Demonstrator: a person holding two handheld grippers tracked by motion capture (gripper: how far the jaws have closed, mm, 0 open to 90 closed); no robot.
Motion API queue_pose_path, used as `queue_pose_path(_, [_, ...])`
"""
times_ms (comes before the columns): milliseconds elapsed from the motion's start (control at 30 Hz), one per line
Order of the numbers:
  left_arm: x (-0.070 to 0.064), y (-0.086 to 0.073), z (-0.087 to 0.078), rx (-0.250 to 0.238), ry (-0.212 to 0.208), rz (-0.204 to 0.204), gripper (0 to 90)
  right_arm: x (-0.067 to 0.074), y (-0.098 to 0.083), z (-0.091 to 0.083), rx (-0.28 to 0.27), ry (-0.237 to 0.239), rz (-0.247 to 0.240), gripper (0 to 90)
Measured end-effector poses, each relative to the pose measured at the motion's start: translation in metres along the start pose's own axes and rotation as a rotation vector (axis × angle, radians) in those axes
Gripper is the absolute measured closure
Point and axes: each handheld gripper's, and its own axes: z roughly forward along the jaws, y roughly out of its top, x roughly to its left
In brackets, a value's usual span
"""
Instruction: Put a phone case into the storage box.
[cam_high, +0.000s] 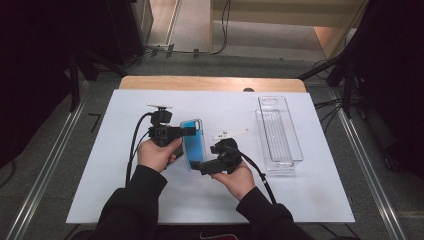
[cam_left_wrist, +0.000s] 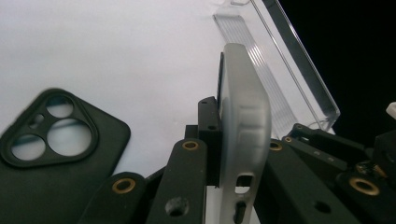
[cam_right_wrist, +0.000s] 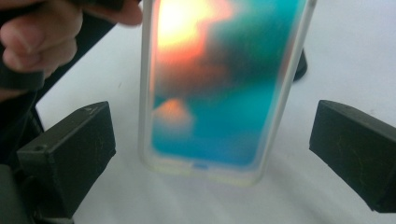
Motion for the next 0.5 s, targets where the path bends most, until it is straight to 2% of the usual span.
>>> queue_pose_path(33, [0.0, 0.0, -0.001, -0.003, 0.003, 0.01, 86.6, 0.0, 0.0, 0.0, 0.0, 0.0, 0.0, 0.0])
queue_pose_path(100, [-0.002, -0.001, -0.002, -0.024, 0.019, 0.043, 86.5, -0.001, -0.001, -0.002, 0.041, 0.005, -0.038, 0.0])
queue_pose_path(167, [-0.003, -0.002, -0.001, -0.035, 0.026, 0.055, 86.5, -0.001, -0.003, -0.003, 0.044, 0.0, -0.056, 0.0])
queue_pose_path(200, [-0.005, -0.003, -0.001, -0.051, 0.035, 0.088, 86.5, -0.001, -0.004, -0.003, 0.046, -0.003, -0.061, 0.0])
queue_pose_path(233, [-0.005, -0.003, -0.001, -0.051, 0.035, 0.088, 86.5, -0.001, -0.004, -0.003, 0.046, -0.003, -0.061, 0.0])
queue_pose_path(367, [-0.009, -0.005, 0.0, -0.088, 0.034, 0.177, 86.5, -0.004, -0.007, -0.001, 0.071, 0.006, -0.081, 0.0])
queue_pose_path(433, [-0.011, -0.007, 0.001, -0.105, 0.035, 0.203, 86.5, -0.008, -0.009, -0.002, 0.07, 0.013, -0.084, 0.0])
queue_pose_path(467, [-0.013, -0.008, 0.002, -0.13, 0.038, 0.241, 86.5, -0.009, -0.009, -0.003, 0.066, 0.008, -0.087, 0.0])
queue_pose_path(500, [-0.013, -0.008, 0.002, -0.13, 0.038, 0.241, 86.5, -0.009, -0.009, -0.003, 0.066, 0.008, -0.087, 0.0])
